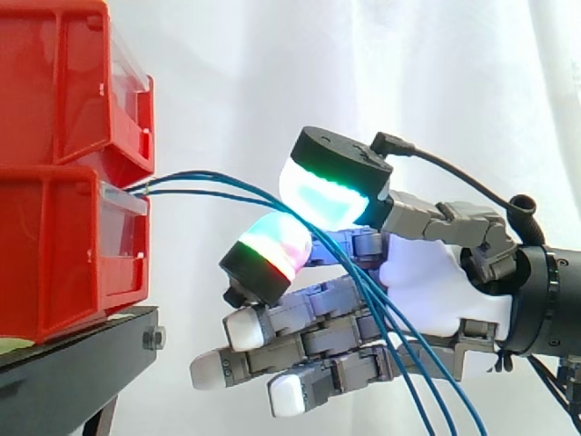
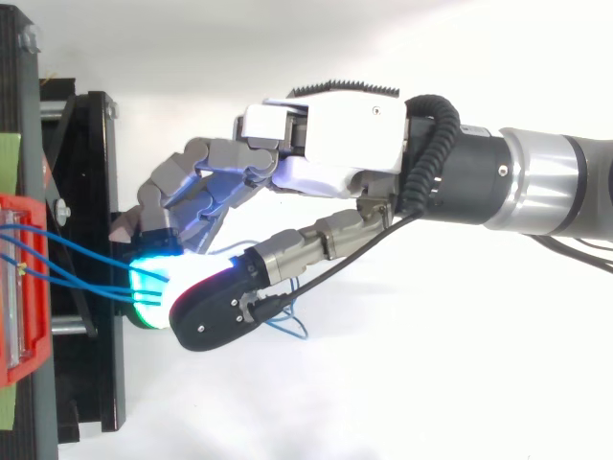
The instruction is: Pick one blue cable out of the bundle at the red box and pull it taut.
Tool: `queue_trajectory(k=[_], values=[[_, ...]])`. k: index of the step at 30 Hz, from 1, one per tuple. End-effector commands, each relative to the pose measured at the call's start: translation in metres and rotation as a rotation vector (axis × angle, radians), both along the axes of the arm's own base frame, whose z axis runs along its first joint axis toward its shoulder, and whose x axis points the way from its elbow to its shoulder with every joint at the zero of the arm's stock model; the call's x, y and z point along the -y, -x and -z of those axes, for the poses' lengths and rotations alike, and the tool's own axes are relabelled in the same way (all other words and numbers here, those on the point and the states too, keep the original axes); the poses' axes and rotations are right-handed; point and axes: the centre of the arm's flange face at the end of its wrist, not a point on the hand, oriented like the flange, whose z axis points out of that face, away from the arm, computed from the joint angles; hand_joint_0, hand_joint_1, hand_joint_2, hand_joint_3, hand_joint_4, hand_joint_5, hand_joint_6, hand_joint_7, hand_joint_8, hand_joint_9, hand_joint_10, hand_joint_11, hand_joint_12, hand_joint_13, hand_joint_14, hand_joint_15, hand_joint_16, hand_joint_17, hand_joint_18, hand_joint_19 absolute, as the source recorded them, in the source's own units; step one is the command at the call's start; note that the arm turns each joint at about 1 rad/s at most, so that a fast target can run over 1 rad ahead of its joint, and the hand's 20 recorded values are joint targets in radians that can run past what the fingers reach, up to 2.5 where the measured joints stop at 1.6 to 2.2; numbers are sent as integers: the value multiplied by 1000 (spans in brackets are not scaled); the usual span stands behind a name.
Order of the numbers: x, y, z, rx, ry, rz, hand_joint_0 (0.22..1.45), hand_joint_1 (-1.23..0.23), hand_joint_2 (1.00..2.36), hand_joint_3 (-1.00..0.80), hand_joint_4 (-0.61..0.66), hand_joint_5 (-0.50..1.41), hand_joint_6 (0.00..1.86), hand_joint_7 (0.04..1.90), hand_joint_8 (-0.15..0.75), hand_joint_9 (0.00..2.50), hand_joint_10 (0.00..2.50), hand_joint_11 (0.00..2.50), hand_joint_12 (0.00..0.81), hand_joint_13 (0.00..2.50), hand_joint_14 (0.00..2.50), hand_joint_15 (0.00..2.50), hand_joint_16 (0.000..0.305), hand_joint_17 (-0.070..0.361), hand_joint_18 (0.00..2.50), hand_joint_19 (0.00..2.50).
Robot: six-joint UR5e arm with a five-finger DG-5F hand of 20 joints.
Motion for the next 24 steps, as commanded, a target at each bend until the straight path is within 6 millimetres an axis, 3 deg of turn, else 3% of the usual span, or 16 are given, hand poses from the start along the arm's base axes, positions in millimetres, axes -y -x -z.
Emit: queue_trajectory(k=[1, 10, 15, 19, 24], values=[[0, 0, 0, -1, 0, 0, 639, -873, 1019, -202, 177, -153, 869, 977, 373, 772, 14, 671, 399, 515, 8, 253, 60, 136, 717, 483], [3, 1, 2, -7, 5, -4, 692, -957, 1013, -320, 132, -159, 873, 969, 361, 752, 14, 675, 396, 494, 9, 232, 60, 135, 696, 453], [17, 4, 2, -20, 28, -1, 739, -971, 1007, -417, 111, -164, 876, 925, 357, 734, 12, 679, 395, 482, 8, 227, 60, 134, 684, 426], [24, 5, 3, -25, 44, 11, 757, -1002, 1000, -500, 173, -168, 879, 942, 354, 723, 14, 679, 394, 478, 7, 211, 59, 134, 683, 420], [26, 5, 2, -22, 44, 12, 629, -944, 1000, -500, 190, -167, 878, 939, 350, 724, 15, 673, 392, 481, 8, 239, 59, 133, 684, 452]])
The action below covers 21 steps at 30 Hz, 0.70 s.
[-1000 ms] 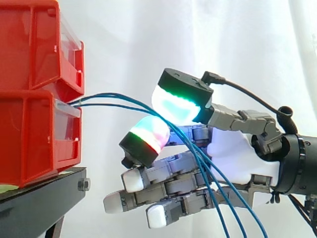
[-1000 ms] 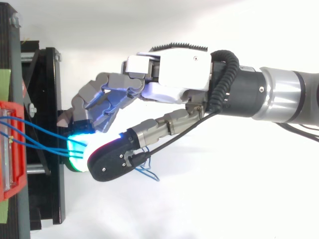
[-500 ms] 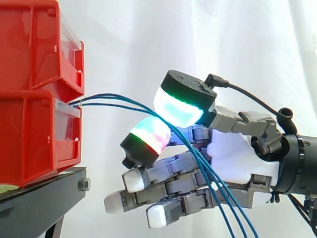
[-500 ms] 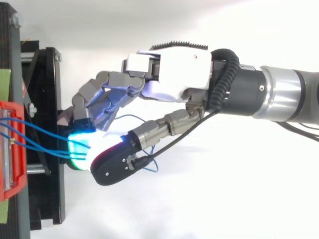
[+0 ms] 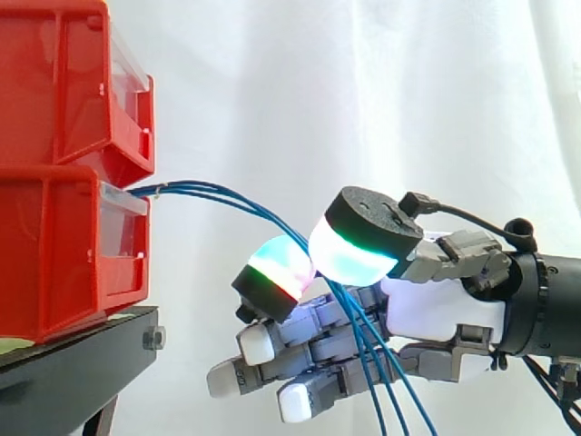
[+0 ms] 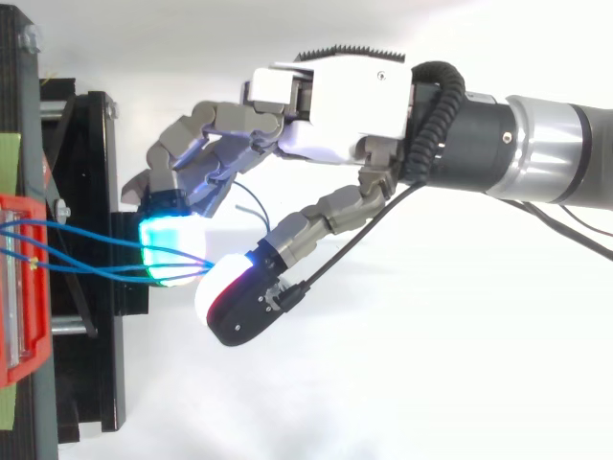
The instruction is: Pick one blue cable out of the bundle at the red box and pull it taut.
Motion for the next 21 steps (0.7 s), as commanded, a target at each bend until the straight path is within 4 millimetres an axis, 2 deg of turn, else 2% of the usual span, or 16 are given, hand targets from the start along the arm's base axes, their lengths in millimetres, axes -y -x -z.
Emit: queue_trajectory(k=[1, 4, 7, 9, 11, 14, 21], values=[[2, 0, -1, 2, 2, 1, 573, -899, 1000, -500, 203, -165, 877, 932, 361, 738, 12, 666, 397, 488, 8, 233, 60, 135, 691, 467], [2, 0, -1, 2, 3, 1, 504, -770, 1000, -500, 223, -157, 870, 936, 391, 786, 14, 662, 421, 523, 8, 250, 65, 146, 732, 488], [2, 0, -1, 0, 11, 4, 505, -633, 1000, -500, 217, -148, 862, 953, 396, 817, 11, 648, 421, 535, 8, 252, 65, 147, 745, 502], [2, 0, -1, 1, 12, 2, 549, -606, 1000, -500, 211, -146, 858, 980, 387, 822, 12, 659, 409, 537, 8, 259, 62, 140, 727, 515], [2, 0, -2, 3, 12, 4, 606, -667, 1004, -442, 203, -145, 856, 1005, 382, 825, 12, 664, 401, 539, 9, 260, 61, 136, 722, 521], [2, 0, -2, 3, 15, 4, 620, -738, 1012, -335, 191, -147, 858, 1037, 383, 827, 14, 669, 401, 546, 9, 263, 60, 135, 726, 521], [2, 0, -1, -1, 17, 5, 649, -832, 1016, -250, 159, -162, 884, 987, 375, 808, 14, 687, 398, 555, 10, 268, 60, 135, 742, 508]])
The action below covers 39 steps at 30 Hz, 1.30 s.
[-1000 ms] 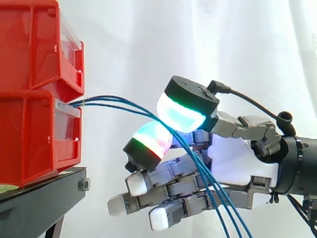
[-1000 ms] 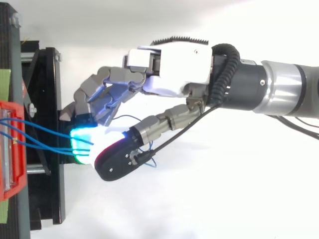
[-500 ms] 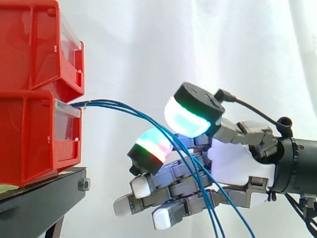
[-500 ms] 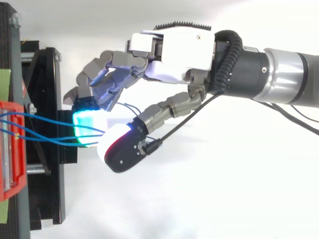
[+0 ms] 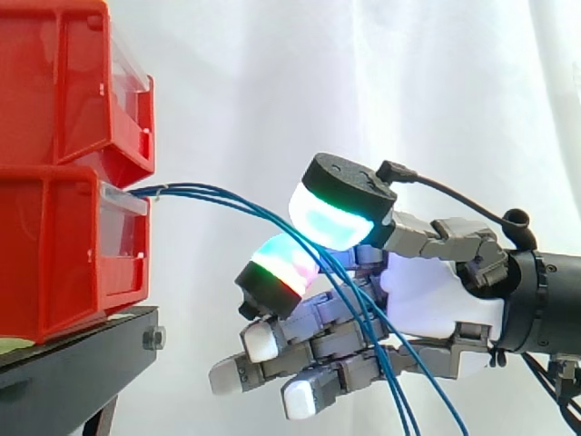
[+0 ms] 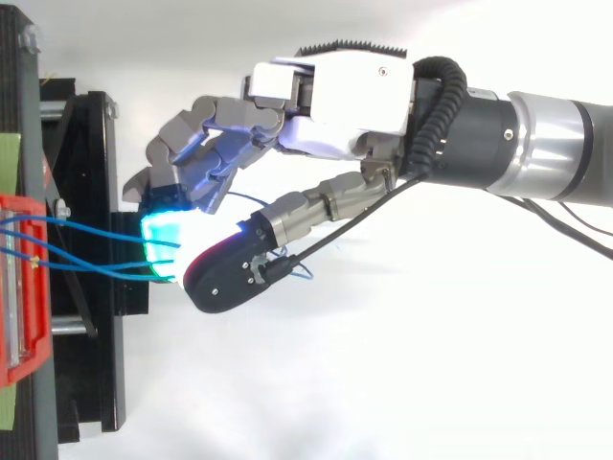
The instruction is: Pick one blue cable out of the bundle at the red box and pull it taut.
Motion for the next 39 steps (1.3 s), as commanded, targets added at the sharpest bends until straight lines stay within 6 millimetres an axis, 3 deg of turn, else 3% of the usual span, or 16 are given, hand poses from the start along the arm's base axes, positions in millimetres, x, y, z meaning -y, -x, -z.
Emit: queue_trajectory(k=[1, 10, 15, 19, 24, 30, 39], values=[[0, 0, 0, -1, 2, 0, 655, -841, 1016, -253, 151, -162, 885, 986, 375, 804, 14, 693, 398, 555, 10, 265, 60, 135, 743, 508], [-1, 0, 1, -3, 0, -2, 653, -839, 1015, -289, 165, -168, 886, 939, 367, 790, 14, 675, 394, 559, 9, 274, 60, 134, 745, 516], [-2, 0, 0, -1, 0, -3, 690, -866, 1018, -234, 69, -183, 900, 959, 365, 776, 14, 679, 395, 563, 9, 265, 59, 134, 760, 487], [-2, 0, 1, -3, 0, 0, 724, -897, 1019, -220, 113, -203, 906, 899, 353, 737, 14, 666, 393, 543, 8, 258, 59, 133, 746, 491], [-2, 0, -1, -1, 0, 0, 673, -846, 1013, -329, 200, -200, 899, 820, 358, 731, 14, 663, 393, 538, 9, 265, 59, 134, 739, 502], [-3, 5, -19, -19, 9, -2, 653, -816, 1012, -343, 200, -190, 878, 877, 363, 736, 14, 666, 398, 539, 9, 275, 60, 135, 732, 515], [-4, 15, -15, -108, 25, -26, 651, -809, 1017, -262, 166, -184, 875, 931, 367, 732, 14, 669, 399, 533, 9, 275, 60, 136, 728, 516]])
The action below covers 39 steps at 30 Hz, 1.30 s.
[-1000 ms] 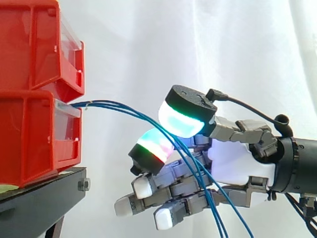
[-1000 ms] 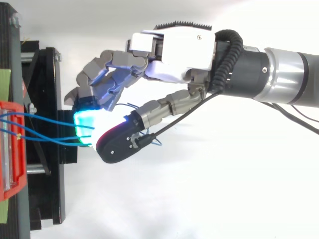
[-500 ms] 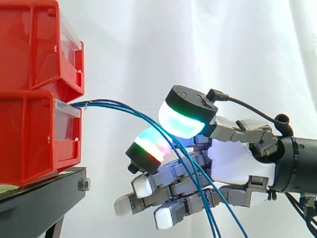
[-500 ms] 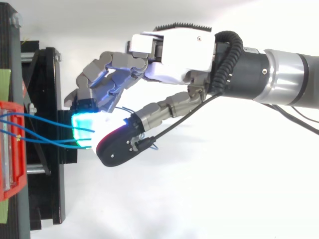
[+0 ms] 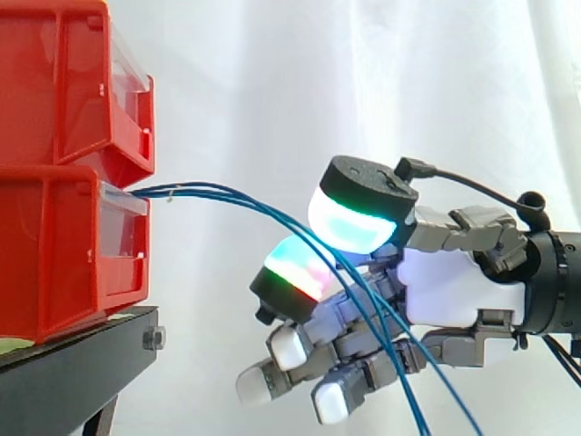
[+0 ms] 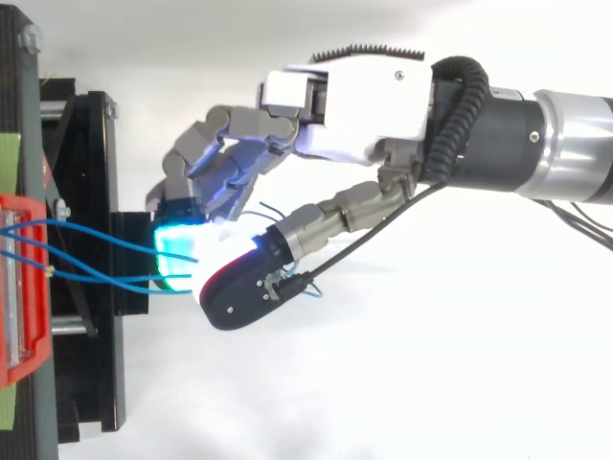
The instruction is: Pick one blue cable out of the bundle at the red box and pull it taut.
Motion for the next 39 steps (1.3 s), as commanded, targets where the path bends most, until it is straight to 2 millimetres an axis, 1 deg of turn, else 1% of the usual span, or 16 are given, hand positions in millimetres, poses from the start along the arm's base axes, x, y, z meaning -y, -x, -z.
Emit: queue_trajectory(k=[1, 4, 8, 12, 14, 15, 17, 18, 22, 29, 39], values=[[0, 3, 1, -26, 4, -12, 658, -818, 1018, -239, 155, -186, 879, 932, 366, 733, 12, 666, 399, 533, 9, 270, 60, 136, 729, 515], [0, 3, 1, -25, 3, -13, 669, -832, 1019, -222, 160, -194, 886, 904, 365, 729, 14, 661, 399, 530, 10, 269, 60, 135, 726, 515], [-1, 3, 0, -25, 3, -14, 674, -840, 1015, -299, 202, -195, 877, 870, 362, 718, 16, 658, 398, 529, 9, 270, 60, 135, 726, 516], [-2, 3, 0, -25, 3, -14, 664, -835, 1014, -322, 211, -194, 874, 858, 362, 719, 12, 657, 398, 528, 9, 270, 60, 136, 727, 526], [-1, 3, 0, -25, 3, -13, 640, -805, 1013, -336, 211, -193, 874, 840, 360, 718, 13, 661, 399, 527, 9, 270, 60, 136, 727, 525], [-2, 3, -4, -22, 2, -14, 634, -800, 1012, -348, 211, -192, 871, 842, 358, 718, 14, 657, 398, 527, 9, 280, 60, 136, 726, 531], [-2, 4, -6, -20, 4, -14, 594, -763, 1008, -401, 202, -186, 856, 855, 363, 717, 14, 649, 399, 527, 9, 278, 61, 137, 725, 541], [-2, 4, -10, -14, 4, -14, 581, -749, 1006, -421, 210, -185, 854, 845, 362, 719, 13, 644, 400, 527, 9, 280, 61, 138, 728, 547], [-1, 4, -14, -9, 3, -14, 541, -708, 1000, -500, 216, -178, 836, 845, 373, 726, 13, 639, 413, 532, 9, 286, 63, 142, 739, 543], [-2, 4, -13, -11, 3, -14, 518, -683, 1000, -500, 217, -167, 815, 879, 382, 733, 15, 632, 420, 537, 9, 285, 65, 146, 746, 545], [-4, 4, -13, -11, 5, -14, 559, -802, 1000, -500, 202, -173, 817, 916, 371, 730, 12, 643, 410, 533, 10, 284, 63, 141, 737, 554]])
